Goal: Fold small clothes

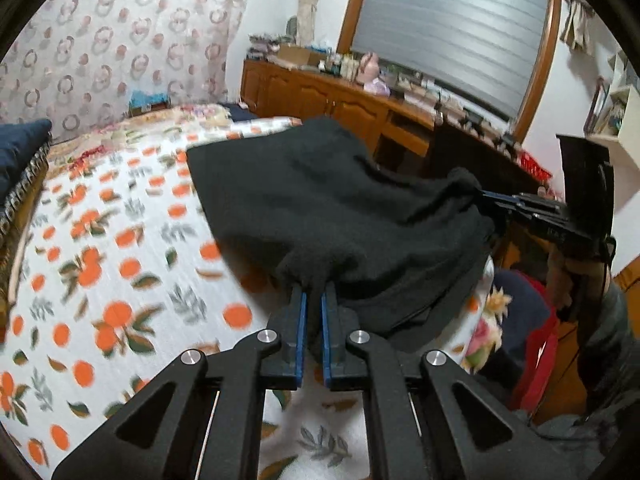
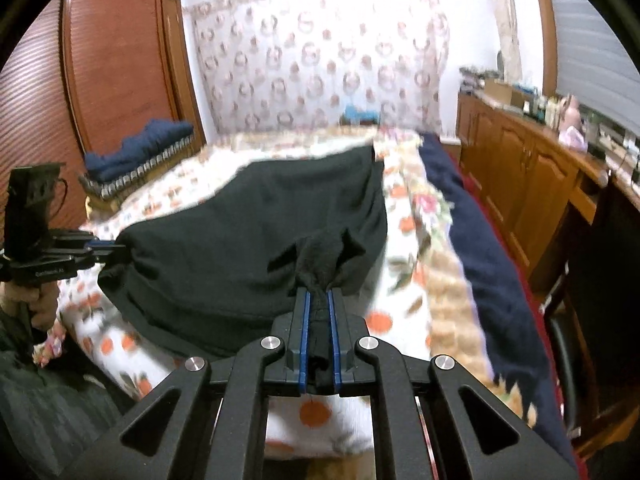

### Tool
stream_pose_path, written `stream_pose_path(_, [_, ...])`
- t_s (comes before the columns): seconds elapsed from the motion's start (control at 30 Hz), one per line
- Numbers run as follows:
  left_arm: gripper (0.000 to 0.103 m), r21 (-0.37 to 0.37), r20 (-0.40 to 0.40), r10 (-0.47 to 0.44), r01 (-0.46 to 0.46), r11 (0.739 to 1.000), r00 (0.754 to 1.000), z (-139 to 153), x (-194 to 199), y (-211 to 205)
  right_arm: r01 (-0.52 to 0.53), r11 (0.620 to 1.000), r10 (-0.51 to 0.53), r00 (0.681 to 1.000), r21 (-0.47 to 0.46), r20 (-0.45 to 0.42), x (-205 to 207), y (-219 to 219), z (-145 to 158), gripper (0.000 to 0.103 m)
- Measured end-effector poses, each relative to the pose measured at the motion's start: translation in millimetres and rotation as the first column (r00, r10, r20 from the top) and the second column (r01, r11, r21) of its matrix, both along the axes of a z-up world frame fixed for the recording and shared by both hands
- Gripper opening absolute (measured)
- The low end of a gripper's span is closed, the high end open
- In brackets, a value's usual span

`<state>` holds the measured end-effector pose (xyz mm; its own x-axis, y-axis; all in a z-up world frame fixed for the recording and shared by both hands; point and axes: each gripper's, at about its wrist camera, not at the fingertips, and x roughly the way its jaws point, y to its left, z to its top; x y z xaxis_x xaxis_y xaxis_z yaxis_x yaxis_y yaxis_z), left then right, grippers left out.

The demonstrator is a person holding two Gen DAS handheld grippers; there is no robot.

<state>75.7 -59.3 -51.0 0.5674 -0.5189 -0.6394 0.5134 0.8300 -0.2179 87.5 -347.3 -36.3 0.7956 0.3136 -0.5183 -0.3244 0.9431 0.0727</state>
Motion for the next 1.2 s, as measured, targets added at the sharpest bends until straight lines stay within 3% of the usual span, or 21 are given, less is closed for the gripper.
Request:
stream_pose_path(0.2, [0.007, -0.029, 0.048, 0.029, -0.028, 0.999, 0.998, 28.9, 36.1, 9.3, -0.008, 1.000, 0.008, 0.995, 0.000, 0.101, 14.0, 3.3, 32.0, 0.007])
stream_pose_path(0.4, [0.007, -0.022, 0.057, 0.050, -0.049, 0.999, 0.997, 37.2, 81.1, 8.7, -0.011, 1.000, 0.010, 0.991, 0.007, 0.134, 56.9, 6.9, 48.4, 0.007])
stream_pose_path(0.8, [0.007, 0.009, 0.024, 0.075, -0.075, 0.997, 0.997, 35.2, 150.7, 4.1, -0.016, 1.000, 0.015, 0.990, 0.009, 0.137, 110.5, 12.4, 35.4, 0.007])
stream_pose_path(1.2, [0.007, 0.042, -0.042, 0.095, -0.093, 0.995, 0.995, 15.6, 207.2, -0.6, -0.023, 1.000, 0.023, 0.998, -0.002, 0.056, 161.8, 19.0, 28.4, 0.007])
